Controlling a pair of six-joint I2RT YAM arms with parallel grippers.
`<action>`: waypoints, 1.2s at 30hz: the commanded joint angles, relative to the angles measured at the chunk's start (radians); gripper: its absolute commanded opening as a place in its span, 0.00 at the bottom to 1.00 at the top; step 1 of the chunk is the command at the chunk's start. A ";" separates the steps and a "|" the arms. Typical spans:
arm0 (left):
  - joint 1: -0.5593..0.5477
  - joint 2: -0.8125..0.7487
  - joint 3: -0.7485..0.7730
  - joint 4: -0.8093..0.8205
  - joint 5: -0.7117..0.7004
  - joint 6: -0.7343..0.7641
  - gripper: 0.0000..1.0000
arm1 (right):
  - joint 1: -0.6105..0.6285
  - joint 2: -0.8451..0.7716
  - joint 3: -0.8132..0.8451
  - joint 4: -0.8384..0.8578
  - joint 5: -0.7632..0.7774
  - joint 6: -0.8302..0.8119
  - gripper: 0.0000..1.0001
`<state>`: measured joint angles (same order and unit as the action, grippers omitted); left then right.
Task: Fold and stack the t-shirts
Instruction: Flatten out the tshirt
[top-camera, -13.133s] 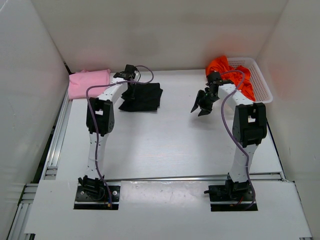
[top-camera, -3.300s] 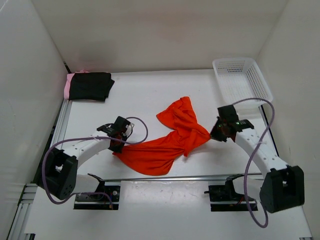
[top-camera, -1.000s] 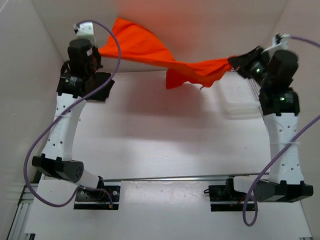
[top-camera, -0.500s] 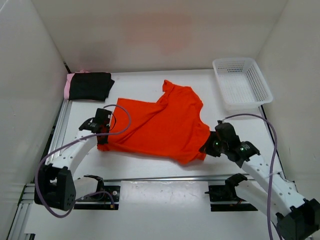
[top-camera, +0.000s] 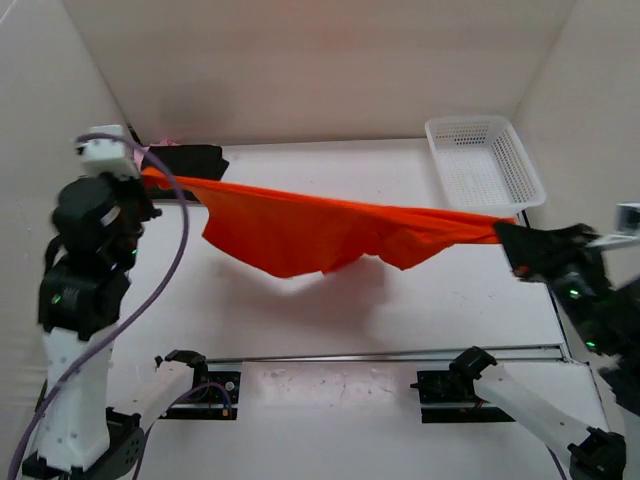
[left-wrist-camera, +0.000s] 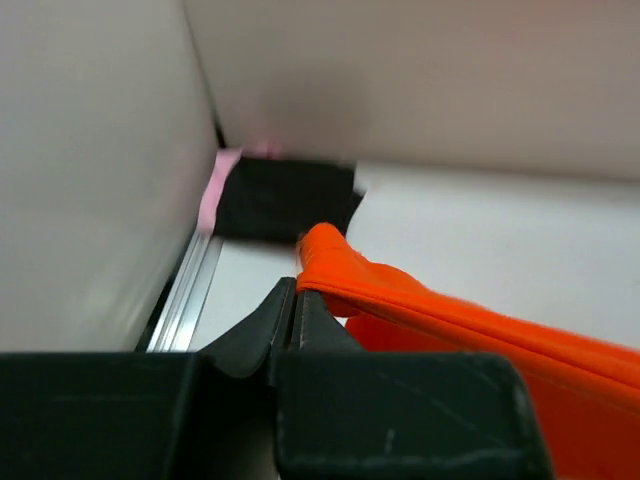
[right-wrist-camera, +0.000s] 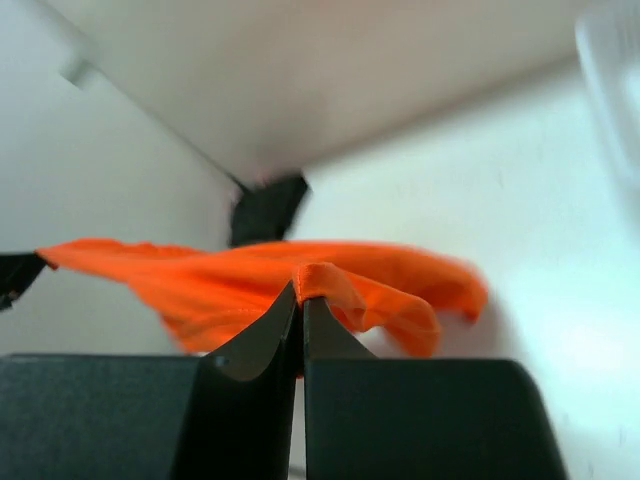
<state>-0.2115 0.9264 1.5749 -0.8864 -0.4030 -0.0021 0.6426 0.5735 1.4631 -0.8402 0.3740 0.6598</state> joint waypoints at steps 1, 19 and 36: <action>0.018 -0.020 0.121 -0.051 -0.037 0.002 0.10 | 0.000 0.037 0.140 -0.056 0.154 -0.176 0.01; 0.018 0.184 0.128 0.010 0.041 0.002 0.10 | -0.009 0.452 0.353 0.164 0.322 -0.552 0.01; 0.090 0.983 0.378 0.141 0.047 0.002 0.10 | -0.373 1.420 0.761 0.170 -0.194 -0.264 0.05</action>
<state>-0.1429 1.8336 1.8187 -0.7872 -0.3325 -0.0013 0.2783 1.9041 2.0594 -0.6865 0.2432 0.3153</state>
